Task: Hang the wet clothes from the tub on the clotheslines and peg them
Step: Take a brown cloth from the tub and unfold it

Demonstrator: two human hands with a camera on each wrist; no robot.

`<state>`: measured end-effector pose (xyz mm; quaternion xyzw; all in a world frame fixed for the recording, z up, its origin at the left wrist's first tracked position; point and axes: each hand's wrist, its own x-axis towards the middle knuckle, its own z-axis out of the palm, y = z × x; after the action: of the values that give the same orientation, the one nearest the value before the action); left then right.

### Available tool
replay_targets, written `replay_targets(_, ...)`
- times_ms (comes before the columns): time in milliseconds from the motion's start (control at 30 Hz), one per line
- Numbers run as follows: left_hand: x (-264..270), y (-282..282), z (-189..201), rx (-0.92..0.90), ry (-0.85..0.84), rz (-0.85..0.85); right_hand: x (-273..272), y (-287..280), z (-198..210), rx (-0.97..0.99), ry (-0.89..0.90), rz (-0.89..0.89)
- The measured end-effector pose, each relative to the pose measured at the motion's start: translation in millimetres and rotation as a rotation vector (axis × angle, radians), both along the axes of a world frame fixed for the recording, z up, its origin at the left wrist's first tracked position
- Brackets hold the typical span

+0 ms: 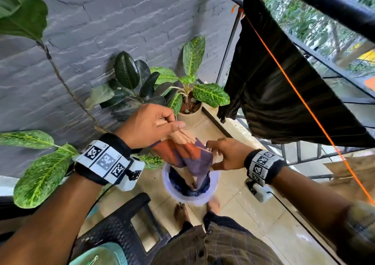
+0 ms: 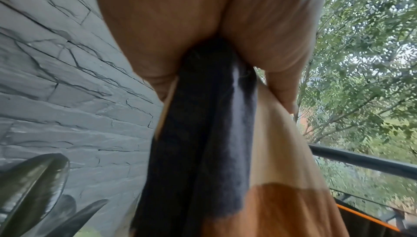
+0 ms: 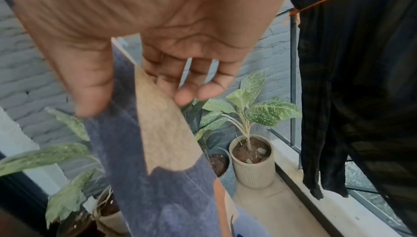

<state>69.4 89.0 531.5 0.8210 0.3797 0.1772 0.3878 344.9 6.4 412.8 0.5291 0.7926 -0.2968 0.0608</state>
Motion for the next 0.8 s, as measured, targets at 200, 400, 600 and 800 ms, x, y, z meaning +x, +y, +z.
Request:
replay_targets(200, -15.9, 3.7, 0.6, -0.019, 0.153, -0.018, 25.5, 14.5, 20.8, 0.116, -0.012, -0.010)
replay_targets(400, -16.3, 11.0, 6.9, -0.020, 0.224, 0.012, 33.2, 16.5, 31.6, 0.122, -0.204, 0.029)
replay_targets(600, -6.8, 16.3, 20.9, 0.105, 0.217, 0.012, 39.8, 12.4, 29.9, 0.126, -0.099, -0.088)
replay_targets(800, -5.1, 26.3, 25.3, 0.195, 0.060, -0.025, 42.9, 7.7, 36.5, 0.189, -0.149, -0.136)
